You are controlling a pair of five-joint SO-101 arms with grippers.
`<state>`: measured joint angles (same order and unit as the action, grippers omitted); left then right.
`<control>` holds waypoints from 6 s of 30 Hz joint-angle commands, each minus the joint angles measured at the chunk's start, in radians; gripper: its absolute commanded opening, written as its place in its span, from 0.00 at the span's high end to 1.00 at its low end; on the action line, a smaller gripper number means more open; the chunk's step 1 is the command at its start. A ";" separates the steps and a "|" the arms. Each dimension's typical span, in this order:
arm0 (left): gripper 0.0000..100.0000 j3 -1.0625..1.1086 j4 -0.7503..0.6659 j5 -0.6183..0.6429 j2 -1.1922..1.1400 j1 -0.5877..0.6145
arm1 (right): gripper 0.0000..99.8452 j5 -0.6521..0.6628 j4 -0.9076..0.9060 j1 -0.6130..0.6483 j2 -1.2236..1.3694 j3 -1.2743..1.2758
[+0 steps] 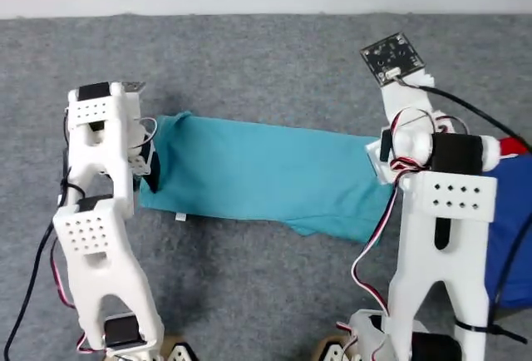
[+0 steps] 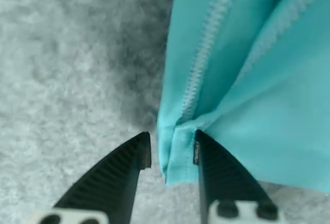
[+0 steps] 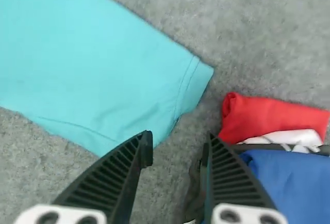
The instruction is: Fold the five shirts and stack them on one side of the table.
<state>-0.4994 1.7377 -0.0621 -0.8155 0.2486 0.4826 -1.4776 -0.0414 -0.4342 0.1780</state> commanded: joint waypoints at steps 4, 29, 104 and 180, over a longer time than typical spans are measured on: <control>0.92 -0.114 -0.003 -0.008 -0.123 -0.035 | 0.83 0.005 0.002 -0.004 -0.038 0.058; 0.99 0.096 0.018 0.040 0.649 -0.028 | 0.84 0.124 0.041 0.130 -0.038 0.476; 0.99 0.398 -0.144 0.017 0.545 -0.032 | 0.99 0.020 0.289 0.228 0.096 0.488; 0.99 -0.024 -0.232 0.066 -0.028 -0.061 | 0.95 -0.078 0.409 0.236 0.255 0.520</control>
<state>-0.5056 1.5443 0.0023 -0.8293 0.1903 0.4074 -1.0894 0.1857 -0.1396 0.6966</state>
